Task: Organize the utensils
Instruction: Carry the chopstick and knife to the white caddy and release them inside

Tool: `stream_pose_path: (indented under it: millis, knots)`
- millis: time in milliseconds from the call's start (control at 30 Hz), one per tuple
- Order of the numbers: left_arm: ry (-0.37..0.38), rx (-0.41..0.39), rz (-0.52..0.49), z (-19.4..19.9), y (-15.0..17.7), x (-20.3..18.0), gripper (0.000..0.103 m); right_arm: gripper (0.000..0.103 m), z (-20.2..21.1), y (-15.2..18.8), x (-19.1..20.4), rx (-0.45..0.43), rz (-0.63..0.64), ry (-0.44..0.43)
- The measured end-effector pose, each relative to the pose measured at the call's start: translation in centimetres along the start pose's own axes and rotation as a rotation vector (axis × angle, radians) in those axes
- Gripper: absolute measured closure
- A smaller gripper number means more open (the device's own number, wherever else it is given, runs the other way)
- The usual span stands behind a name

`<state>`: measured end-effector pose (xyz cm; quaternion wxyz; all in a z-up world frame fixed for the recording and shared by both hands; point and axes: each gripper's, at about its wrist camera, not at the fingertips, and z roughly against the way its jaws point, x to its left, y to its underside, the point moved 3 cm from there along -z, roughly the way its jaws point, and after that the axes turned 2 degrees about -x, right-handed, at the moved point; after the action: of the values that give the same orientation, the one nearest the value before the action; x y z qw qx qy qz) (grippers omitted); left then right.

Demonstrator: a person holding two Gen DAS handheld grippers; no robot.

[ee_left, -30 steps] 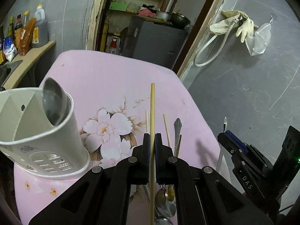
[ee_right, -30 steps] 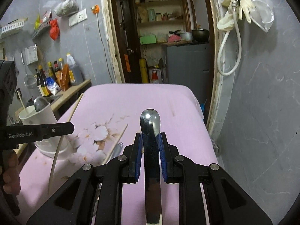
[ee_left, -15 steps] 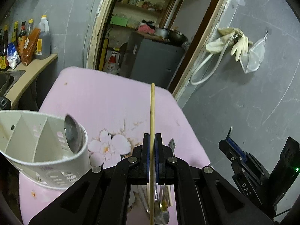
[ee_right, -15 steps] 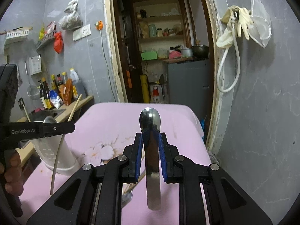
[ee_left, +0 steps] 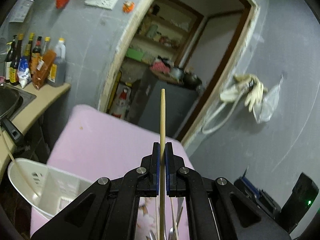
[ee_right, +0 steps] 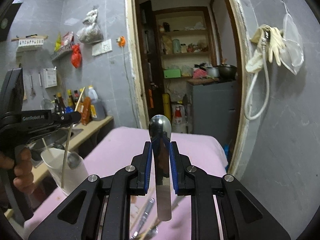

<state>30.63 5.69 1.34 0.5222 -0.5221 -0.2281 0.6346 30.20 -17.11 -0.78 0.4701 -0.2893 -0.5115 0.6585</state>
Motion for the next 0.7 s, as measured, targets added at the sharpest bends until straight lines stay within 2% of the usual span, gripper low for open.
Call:
stream_pose_path:
  millis: [133, 400, 700]
  knots:
    - [-0.03, -0.081, 0.044, 1.5, -3.0, 2.5, 0.1, 0.088, 0.0, -1.9, 1.5, -0.025, 0.0, -0.056]
    - [-0.159, -0.222, 0.081, 5.5, -6.5, 8.8, 0.1, 0.088, -0.3, -5.6, 5.8, -0.084, 0.005, -0.197]
    - [-0.269, -0.303, 0.125, 8.4, -7.0, 15.2, 0.1, 0.088, -1.8, -8.2, 12.1, -0.116, -0.018, -0.361]
